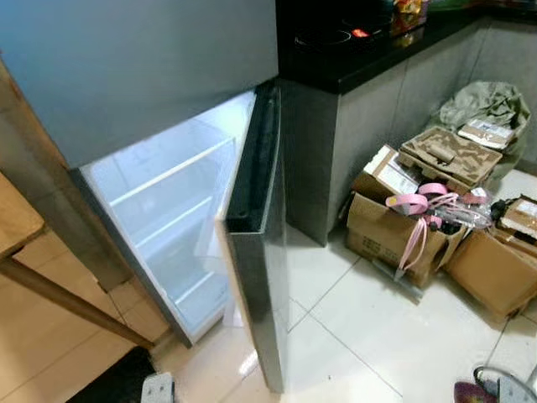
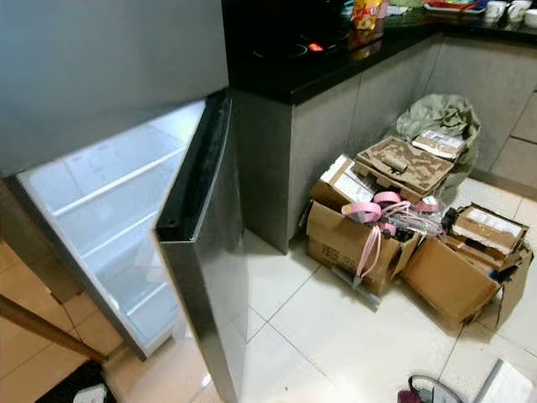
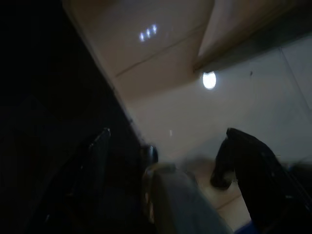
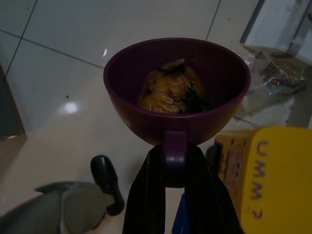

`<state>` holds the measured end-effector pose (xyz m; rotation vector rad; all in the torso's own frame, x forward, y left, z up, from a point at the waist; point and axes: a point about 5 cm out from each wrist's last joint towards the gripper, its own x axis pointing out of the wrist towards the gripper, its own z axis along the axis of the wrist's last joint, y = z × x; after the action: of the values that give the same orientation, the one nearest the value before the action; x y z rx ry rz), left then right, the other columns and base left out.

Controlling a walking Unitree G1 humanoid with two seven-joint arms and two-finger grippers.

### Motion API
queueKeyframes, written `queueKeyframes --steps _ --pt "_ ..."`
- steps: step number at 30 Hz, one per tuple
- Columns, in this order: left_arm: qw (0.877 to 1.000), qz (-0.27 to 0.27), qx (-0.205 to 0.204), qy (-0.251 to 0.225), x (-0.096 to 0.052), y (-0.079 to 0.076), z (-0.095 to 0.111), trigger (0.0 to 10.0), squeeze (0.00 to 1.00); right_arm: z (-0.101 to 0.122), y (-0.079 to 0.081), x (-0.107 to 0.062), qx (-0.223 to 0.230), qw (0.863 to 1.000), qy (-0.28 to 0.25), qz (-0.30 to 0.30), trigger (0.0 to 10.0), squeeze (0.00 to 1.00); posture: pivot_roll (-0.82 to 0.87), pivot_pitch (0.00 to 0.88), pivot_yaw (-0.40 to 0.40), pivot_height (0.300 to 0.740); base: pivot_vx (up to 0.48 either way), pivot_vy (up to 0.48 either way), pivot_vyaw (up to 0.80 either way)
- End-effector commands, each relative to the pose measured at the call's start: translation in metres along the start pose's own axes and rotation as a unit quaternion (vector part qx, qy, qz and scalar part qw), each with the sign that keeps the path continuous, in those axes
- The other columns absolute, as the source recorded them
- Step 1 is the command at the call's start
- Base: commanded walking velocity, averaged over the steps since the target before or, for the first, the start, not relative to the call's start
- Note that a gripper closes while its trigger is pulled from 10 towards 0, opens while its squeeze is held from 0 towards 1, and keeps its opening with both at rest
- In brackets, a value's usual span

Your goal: Restocking fridge

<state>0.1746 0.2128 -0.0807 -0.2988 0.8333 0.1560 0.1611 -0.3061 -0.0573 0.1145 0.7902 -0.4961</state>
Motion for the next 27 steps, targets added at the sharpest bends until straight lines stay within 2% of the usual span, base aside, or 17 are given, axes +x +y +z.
queueKeyframes --steps 1,9,12,13,14,15,16,17,18,19,20,21,22,23,24,25,27 --pt "0.999 0.026 -0.004 -0.033 -0.001 0.013 0.016 10.0 0.0 -0.001 0.003 0.0 -0.003 1.0 0.002 0.006 10.0 0.0 -0.14 0.069 0.062 0.74 0.0 0.0 0.0" --pt "0.993 0.051 -0.023 -0.104 0.0 0.024 0.052 10.0 0.0 -0.003 0.003 0.0 -0.005 1.0 0.004 0.008 10.0 0.0 -0.14 0.072 0.067 0.74 0.0 0.0 0.0" --pt "0.981 0.056 -0.057 -0.177 -0.002 0.03 0.086 10.0 0.0 -0.004 0.004 -0.001 -0.007 1.0 0.005 0.01 10.0 0.0 -0.14 0.075 0.067 0.74 0.0 0.0 0.0" --pt "0.981 0.056 -0.057 -0.177 -0.002 0.03 0.086 10.0 0.0 -0.004 0.004 -0.001 -0.007 1.0 0.005 0.01 10.0 0.0 -0.14 0.075 0.067 0.74 0.0 0.0 0.0" --pt "0.976 0.051 -0.067 -0.202 -0.002 0.03 0.098 10.0 0.0 -0.004 0.004 -0.001 -0.007 1.0 0.005 0.01 10.0 0.0 -0.14 0.075 0.067 0.74 0.0 0.0 0.0" --pt "0.964 0.016 -0.098 -0.249 -0.003 0.023 0.125 10.0 0.0 -0.004 0.004 -0.001 -0.008 1.0 0.006 0.011 10.0 0.0 -0.14 0.078 0.066 0.74 0.0 0.0 0.0" --pt "0.964 0.016 -0.098 -0.249 -0.003 0.023 0.125 10.0 0.0 -0.004 0.004 -0.001 -0.008 1.0 0.006 0.011 10.0 0.0 -0.14 0.078 0.066 0.74 0.0 0.0 0.0" --pt "0.951 -0.058 -0.122 -0.279 -0.001 0.006 0.147 10.0 0.0 -0.004 0.004 -0.001 -0.01 1.0 0.006 0.012 10.0 0.0 -0.14 0.078 0.066 0.74 0.0 0.0 0.0" --pt "0.946 -0.095 -0.123 -0.285 -0.001 -0.004 0.155 10.0 0.0 -0.005 0.004 -0.001 -0.01 1.0 0.006 0.012 10.0 0.0 -0.14 0.078 0.066 0.74 0.0 0.0 0.0" --pt "0.946 -0.095 -0.123 -0.285 -0.001 -0.004 0.155 10.0 0.0 -0.005 0.004 -0.001 -0.01 1.0 0.006 0.012 10.0 0.0 -0.14 0.078 0.066 0.74 0.0 0.0 0.0" --pt "0.941 -0.132 -0.122 -0.287 0.0 -0.015 0.16 10.0 0.0 -0.005 0.003 -0.001 -0.01 1.0 0.007 0.011 10.0 0.0 -0.13 0.079 0.067 0.74 0.0 0.0 0.0" --pt "0.933 -0.175 -0.118 -0.291 0.0 -0.028 0.166 7.6 0.0 -0.005 0.003 -0.001 -0.011 1.0 0.007 0.011 10.0 0.0 -0.13 0.079 0.067 0.74 0.0 0.0 0.0" --pt "0.933 -0.175 -0.118 -0.291 0.0 -0.028 0.166 7.6 0.0 -0.005 0.003 -0.001 -0.011 1.0 0.007 0.011 10.0 0.0 -0.13 0.079 0.067 0.74 0.0 0.0 0.0" --pt "0.907 -0.278 -0.102 -0.3 -0.002 -0.057 0.177 0.0 0.0 -0.006 0.003 -0.001 -0.011 1.0 0.008 0.011 10.0 0.0 -0.13 0.077 0.07 0.74 0.0 0.0 0.0" --pt "0.9 -0.301 -0.097 -0.301 -0.003 -0.064 0.179 0.0 0.0 -0.006 0.003 -0.001 -0.011 1.0 0.008 0.01 10.0 0.0 -0.13 0.077 0.07 0.74 0.0 0.0 0.0" --pt "0.9 -0.301 -0.097 -0.301 -0.003 -0.064 0.179 0.0 0.0 -0.006 0.003 -0.001 -0.011 1.0 0.008 0.01 10.0 0.0 -0.13 0.077 0.07 0.74 0.0 0.0 0.0" --pt "0.883 -0.343 -0.086 -0.309 -0.006 -0.083 0.186 0.0 0.0 -0.006 0.003 -0.001 -0.01 1.0 0.008 0.011 10.0 0.0 -0.14 0.076 0.072 0.74 0.0 0.0 0.0"
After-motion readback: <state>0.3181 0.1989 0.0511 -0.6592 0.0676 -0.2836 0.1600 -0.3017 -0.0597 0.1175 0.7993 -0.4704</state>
